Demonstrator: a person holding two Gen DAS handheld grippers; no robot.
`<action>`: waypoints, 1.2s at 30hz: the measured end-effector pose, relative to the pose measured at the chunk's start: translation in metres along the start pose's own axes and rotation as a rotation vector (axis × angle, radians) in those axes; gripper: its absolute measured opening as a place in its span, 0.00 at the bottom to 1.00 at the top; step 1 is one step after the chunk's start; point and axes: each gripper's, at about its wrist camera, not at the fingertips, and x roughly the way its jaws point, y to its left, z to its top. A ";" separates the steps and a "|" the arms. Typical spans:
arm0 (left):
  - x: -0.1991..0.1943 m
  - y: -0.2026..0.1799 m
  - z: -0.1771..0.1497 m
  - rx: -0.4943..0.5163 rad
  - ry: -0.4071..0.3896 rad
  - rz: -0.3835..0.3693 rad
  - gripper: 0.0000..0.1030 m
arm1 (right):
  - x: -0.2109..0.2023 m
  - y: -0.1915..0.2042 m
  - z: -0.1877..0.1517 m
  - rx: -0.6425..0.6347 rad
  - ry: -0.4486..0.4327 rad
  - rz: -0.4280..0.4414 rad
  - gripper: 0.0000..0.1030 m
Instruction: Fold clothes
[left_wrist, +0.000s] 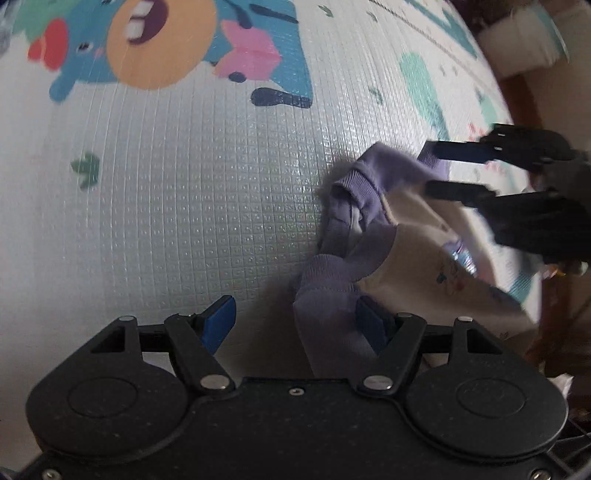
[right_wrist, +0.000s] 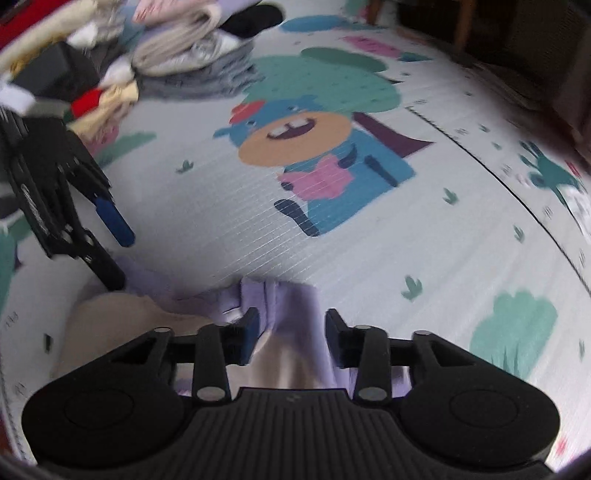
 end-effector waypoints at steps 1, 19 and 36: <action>0.000 0.002 0.000 -0.012 -0.004 -0.017 0.69 | 0.006 0.000 0.005 -0.013 0.007 0.011 0.48; 0.016 -0.034 -0.004 0.152 -0.011 -0.048 0.13 | 0.023 -0.009 0.003 0.116 0.073 0.028 0.05; -0.082 -0.163 0.052 0.630 -0.300 0.192 0.06 | -0.157 -0.049 -0.010 0.149 -0.112 -0.248 0.04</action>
